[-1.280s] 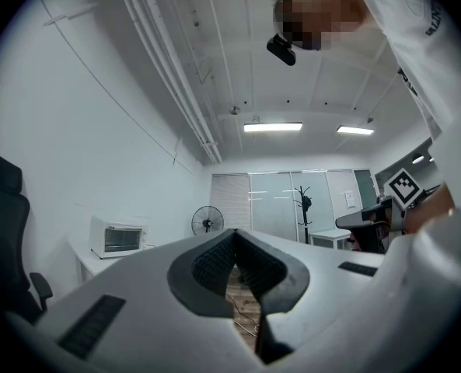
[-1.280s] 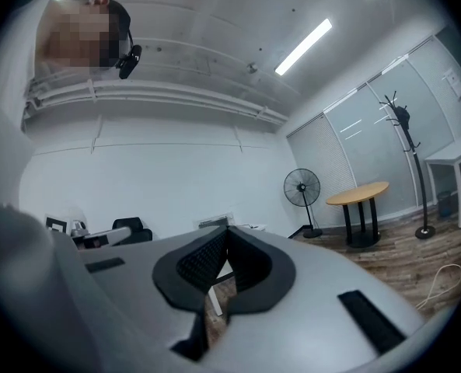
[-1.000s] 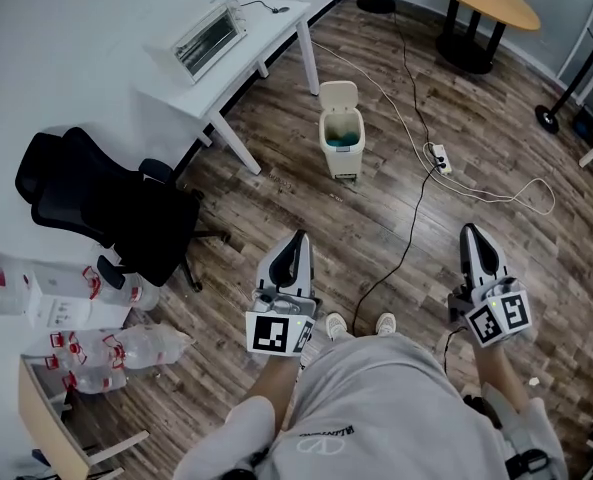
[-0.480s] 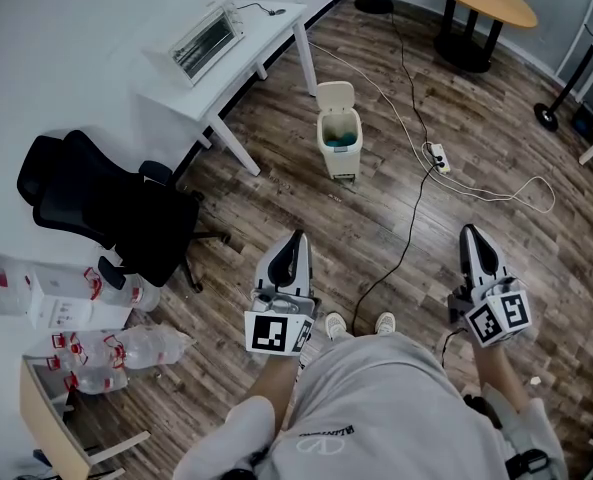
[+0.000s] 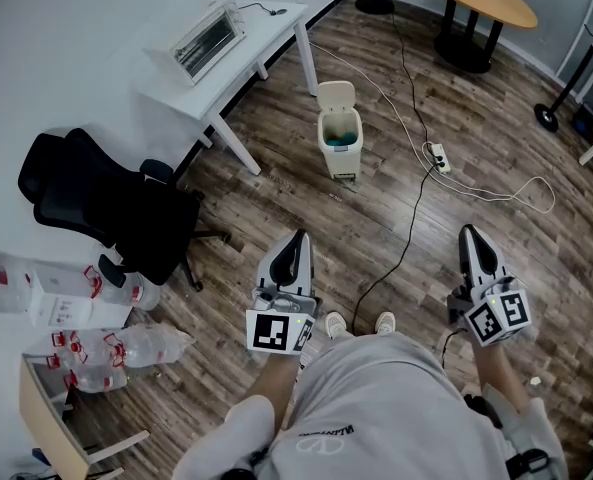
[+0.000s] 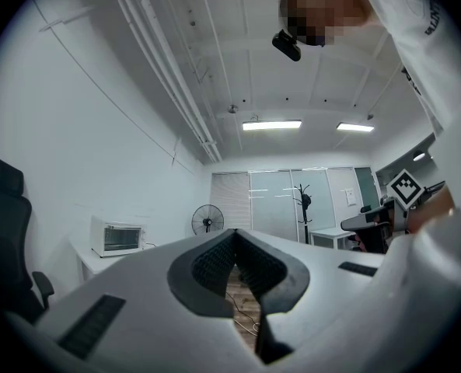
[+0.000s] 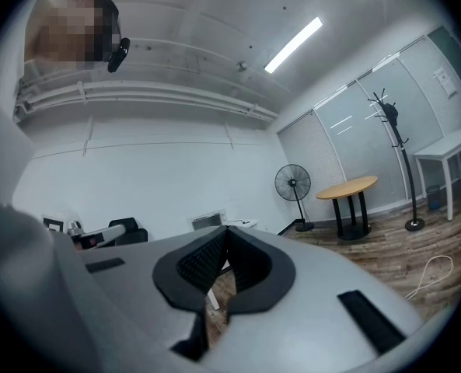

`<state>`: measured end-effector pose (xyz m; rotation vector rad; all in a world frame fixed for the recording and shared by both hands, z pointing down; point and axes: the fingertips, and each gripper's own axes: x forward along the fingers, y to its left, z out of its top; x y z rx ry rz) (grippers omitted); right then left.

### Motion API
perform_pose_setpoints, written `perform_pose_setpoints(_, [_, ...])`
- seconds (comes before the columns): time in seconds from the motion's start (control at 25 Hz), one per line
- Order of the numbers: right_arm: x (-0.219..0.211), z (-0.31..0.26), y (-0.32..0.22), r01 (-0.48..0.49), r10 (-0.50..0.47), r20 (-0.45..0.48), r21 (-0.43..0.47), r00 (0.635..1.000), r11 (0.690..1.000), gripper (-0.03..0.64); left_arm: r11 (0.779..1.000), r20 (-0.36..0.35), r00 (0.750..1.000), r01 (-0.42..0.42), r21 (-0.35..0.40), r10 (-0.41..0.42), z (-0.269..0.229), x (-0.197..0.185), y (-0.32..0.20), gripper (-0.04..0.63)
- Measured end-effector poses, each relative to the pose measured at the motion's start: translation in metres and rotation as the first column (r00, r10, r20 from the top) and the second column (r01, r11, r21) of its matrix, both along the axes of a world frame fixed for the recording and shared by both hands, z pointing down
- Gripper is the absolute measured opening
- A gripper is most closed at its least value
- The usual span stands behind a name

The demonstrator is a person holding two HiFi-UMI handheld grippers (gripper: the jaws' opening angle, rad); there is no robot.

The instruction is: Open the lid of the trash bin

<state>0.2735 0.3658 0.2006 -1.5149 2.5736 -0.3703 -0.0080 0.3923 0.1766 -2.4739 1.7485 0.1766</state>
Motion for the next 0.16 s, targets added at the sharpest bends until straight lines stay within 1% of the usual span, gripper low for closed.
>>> perform_pose_setpoints(0.16, [0.0005, 0.0010, 0.0045, 0.003, -0.003, 0.005, 0.000, 1.000, 1.000, 0.015, 1.000, 0.003, 1.000, -0.003, 0.000, 0.003, 0.0009, 0.0026, 0.0040, 0.002])
